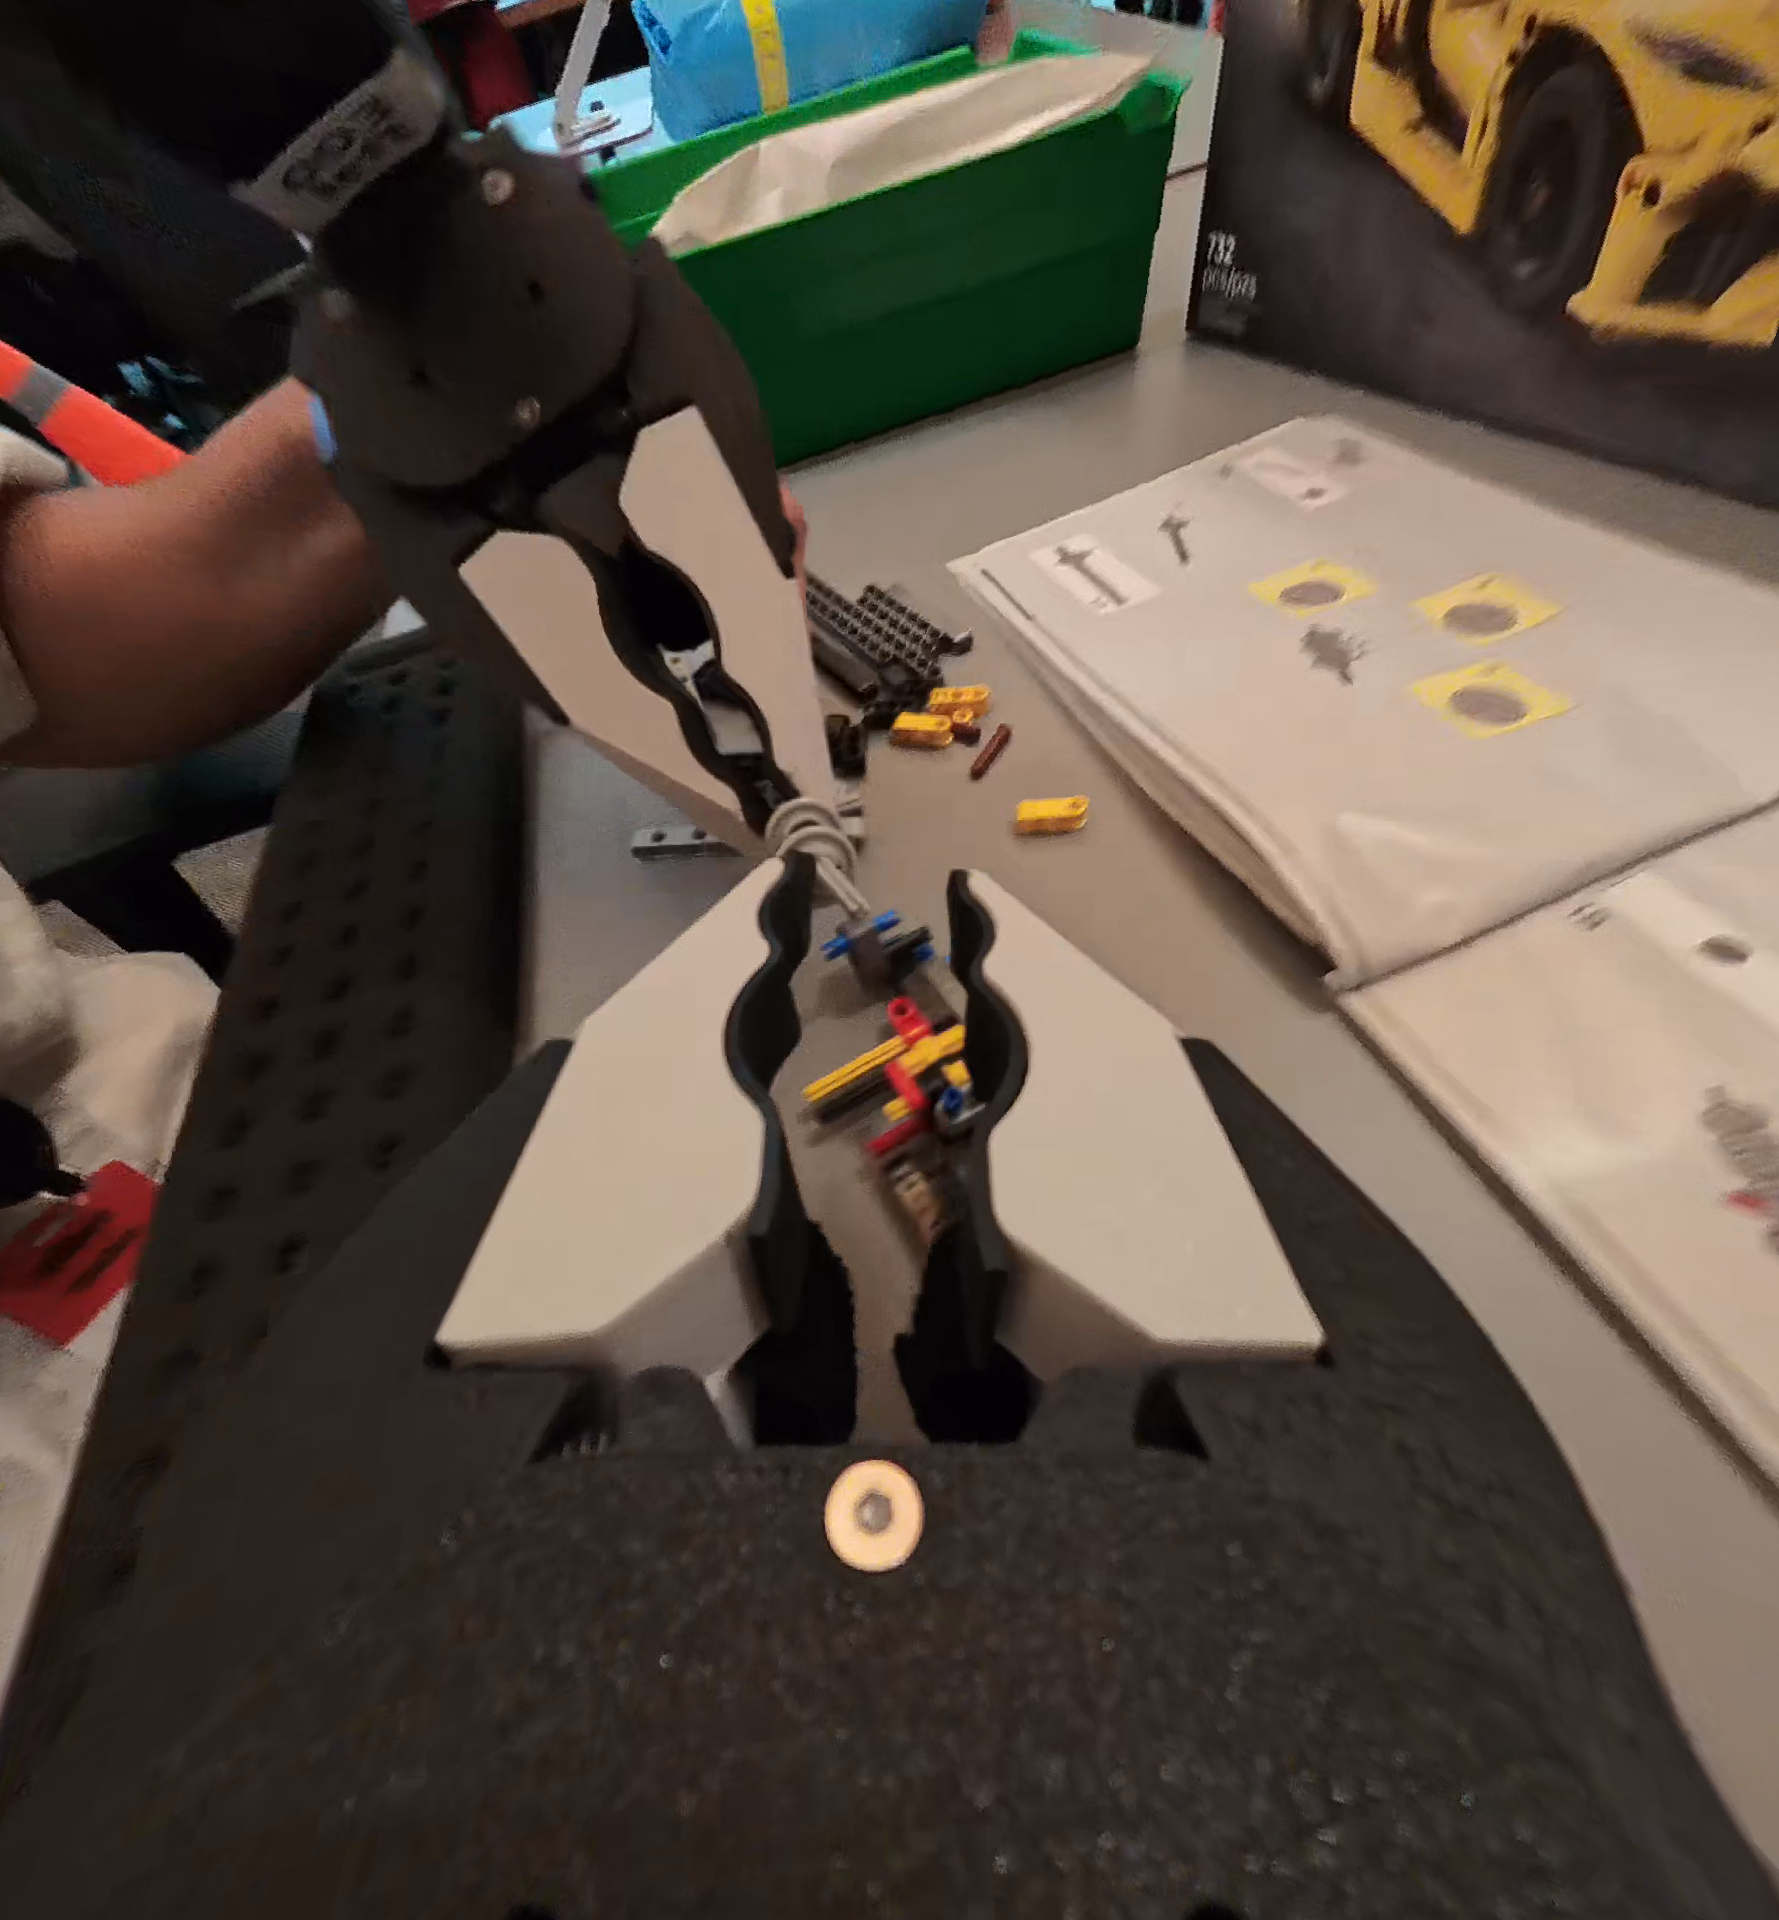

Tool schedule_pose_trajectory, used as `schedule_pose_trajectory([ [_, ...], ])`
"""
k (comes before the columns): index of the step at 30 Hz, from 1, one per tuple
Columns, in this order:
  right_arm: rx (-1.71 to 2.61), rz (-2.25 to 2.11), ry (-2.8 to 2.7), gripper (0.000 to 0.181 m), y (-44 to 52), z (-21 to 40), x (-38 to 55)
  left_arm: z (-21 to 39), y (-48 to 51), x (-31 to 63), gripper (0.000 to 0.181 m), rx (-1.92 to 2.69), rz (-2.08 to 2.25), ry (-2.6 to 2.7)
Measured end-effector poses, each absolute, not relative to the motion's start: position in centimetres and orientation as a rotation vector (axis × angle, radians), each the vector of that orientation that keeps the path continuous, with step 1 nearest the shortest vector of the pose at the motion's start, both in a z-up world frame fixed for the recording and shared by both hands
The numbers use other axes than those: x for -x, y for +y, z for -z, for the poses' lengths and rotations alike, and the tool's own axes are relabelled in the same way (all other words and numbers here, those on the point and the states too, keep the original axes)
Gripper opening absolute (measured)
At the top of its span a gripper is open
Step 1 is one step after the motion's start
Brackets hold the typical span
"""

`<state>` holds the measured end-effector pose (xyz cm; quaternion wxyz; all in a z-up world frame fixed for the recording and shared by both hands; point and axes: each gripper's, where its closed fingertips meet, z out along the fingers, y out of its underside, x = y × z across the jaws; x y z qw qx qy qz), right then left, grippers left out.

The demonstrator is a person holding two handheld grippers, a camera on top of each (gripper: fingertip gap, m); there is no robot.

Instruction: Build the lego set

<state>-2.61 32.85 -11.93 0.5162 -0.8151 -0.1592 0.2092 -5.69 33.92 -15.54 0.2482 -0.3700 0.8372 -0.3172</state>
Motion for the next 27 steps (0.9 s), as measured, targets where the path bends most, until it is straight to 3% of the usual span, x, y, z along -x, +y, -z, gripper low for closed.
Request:
schedule_pose_trajectory([
  [4,1.955,-0.51,-0.503,0.036,33.9,12.8,3.0,14.3,34.5,4.6,0.002,0.988,0.944,2.369],
  [13,1.902,-0.519,-0.607,0.018,33.8,12.9,5.0,14.4,33.7,5.1,0.002,0.896,0.854,2.509],
  [21,1.892,-0.558,-0.571,0.02,33.8,12.8,5.4,14.7,34.5,6.3,0.002,0.9,0.799,2.516],
  [27,1.861,-0.615,-0.516,0.01,34.0,11.8,4.7,14.4,35.9,6.7,0.002,0.954,0.835,2.466],
])
